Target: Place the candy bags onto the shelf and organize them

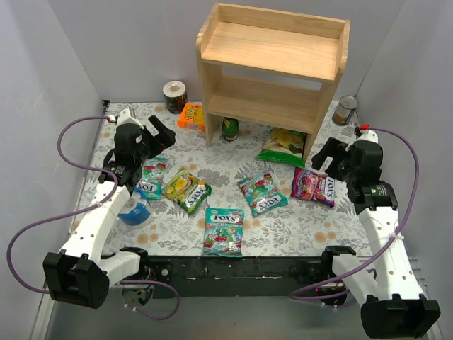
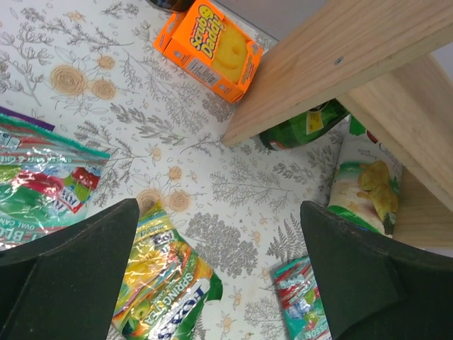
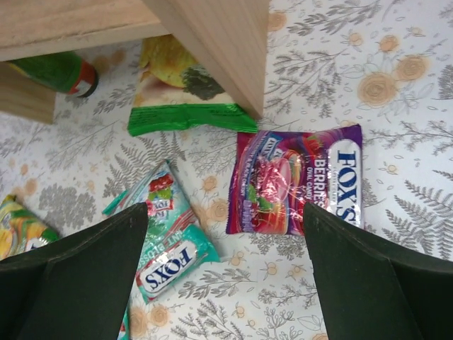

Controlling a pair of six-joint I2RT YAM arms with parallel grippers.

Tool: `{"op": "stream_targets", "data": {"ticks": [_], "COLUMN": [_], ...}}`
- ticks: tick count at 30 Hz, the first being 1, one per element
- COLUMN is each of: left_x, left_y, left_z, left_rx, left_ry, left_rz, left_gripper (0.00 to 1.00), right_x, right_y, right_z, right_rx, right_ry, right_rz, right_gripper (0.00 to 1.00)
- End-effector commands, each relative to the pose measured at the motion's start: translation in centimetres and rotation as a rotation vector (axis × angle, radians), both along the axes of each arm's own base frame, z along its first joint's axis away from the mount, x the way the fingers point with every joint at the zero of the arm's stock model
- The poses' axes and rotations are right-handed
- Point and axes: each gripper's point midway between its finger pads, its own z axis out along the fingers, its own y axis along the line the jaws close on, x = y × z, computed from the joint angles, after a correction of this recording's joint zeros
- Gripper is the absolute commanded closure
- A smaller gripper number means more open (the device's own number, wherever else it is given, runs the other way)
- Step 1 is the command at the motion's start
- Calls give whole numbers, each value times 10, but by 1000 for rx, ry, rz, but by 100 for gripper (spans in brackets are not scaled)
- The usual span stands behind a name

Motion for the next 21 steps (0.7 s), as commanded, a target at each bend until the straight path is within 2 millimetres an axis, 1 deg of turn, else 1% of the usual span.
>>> {"op": "stream_targets", "data": {"ticks": [1,3,4,5,6,7,8,9,10,11,12,14,15,17,18,19,20,21], "left_x": [10,11,12,12,11,10,10,9,9,9,10,11,12,11,11,12,11,11], "left_y": [2,1,0,1,0,-4,-7,-11,-15,-22,-24,-24,-27,-37,-40,-41,-41,-41], "left_z": [21,10,8,7,5,6,8,9,8,7,8,5,5,8,5,5,4,2], "left_rx": [-40,-72,-78,-82,-93,-105,-114,-123,-124,-131,-126,-122,-130,-146,-146,-146,-150,-152], "left_ry": [-26,-12,-13,-11,-6,-4,-6,-3,0,4,4,18,25,26,33,33,39,47], "left_rz": [43,59,60,65,66,51,35,14,-10,-56,-65,-65,-79,-139,-153,-156,-154,-153], "left_gripper": [2,2,2,2,2,2,2,2,2,2,2,2,2,2,2,2,2,2], "right_x": [-8,-11,-17,-19,-25,-27,-29,-35,-38,-41,-47,-53,-62,-71,-83,-85,-90,-98], "right_y": [27,37,49,54,65,71,74,84,90,95,105,117,133,150,167,175,181,188], "right_z": [24,20,15,8,5,-4,-8,-8,-16,-18,-22,-29,-32,-42,-50,-57,-68,-74], "right_rx": [52,57,91,101,137,159,186,229,249,261,275,273,259,235,202,208,205,206], "right_ry": [-70,-53,-33,-11,-1,9,30,39,47,45,53,66,80,128,151,176,204,224], "right_rz": [169,239,307,339,405,433,442,490,519,542,587,633,694,743,792,786,791,804], "right_gripper": [3,2,3,3,3,2,3,3,3,3,3,2,2,2,2,2,2,2]}}
